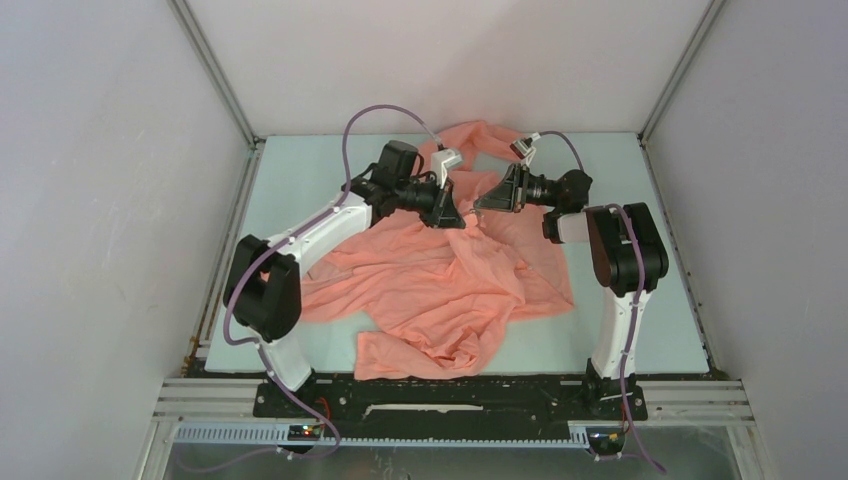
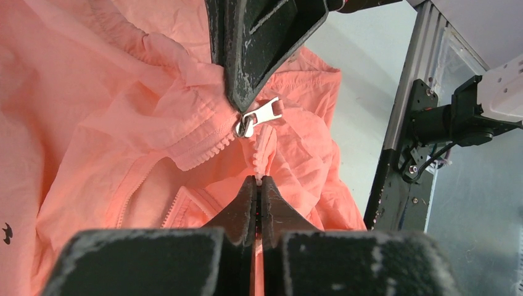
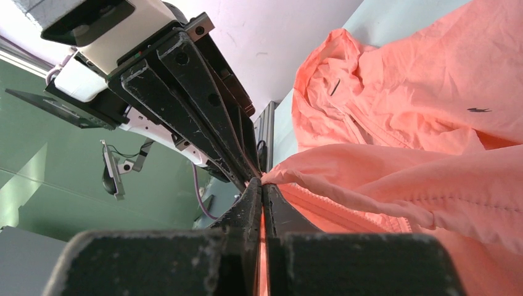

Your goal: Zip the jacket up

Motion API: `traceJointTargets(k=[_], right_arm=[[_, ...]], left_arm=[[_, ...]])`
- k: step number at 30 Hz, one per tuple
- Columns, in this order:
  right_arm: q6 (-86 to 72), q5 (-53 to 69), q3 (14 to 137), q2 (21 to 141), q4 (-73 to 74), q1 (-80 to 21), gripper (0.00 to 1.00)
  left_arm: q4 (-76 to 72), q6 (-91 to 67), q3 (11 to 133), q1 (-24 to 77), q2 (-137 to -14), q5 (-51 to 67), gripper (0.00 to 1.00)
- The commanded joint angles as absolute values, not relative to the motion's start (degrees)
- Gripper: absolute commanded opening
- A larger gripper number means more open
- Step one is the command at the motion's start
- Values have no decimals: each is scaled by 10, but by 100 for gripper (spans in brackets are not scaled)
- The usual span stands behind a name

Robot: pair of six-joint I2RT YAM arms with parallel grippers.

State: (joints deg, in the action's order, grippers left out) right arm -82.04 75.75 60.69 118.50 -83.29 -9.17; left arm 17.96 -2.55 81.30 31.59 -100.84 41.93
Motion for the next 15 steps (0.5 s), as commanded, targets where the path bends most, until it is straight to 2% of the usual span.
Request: traceJointTargets(k=[1, 15], right_arm=[[-812, 765, 619, 1167, -871, -94, 0], [-812, 769, 619, 1168, -872, -95, 0]], left_arm=[[156, -24, 790, 308, -1005, 443, 0], [135, -40, 780, 297, -999, 454, 0]])
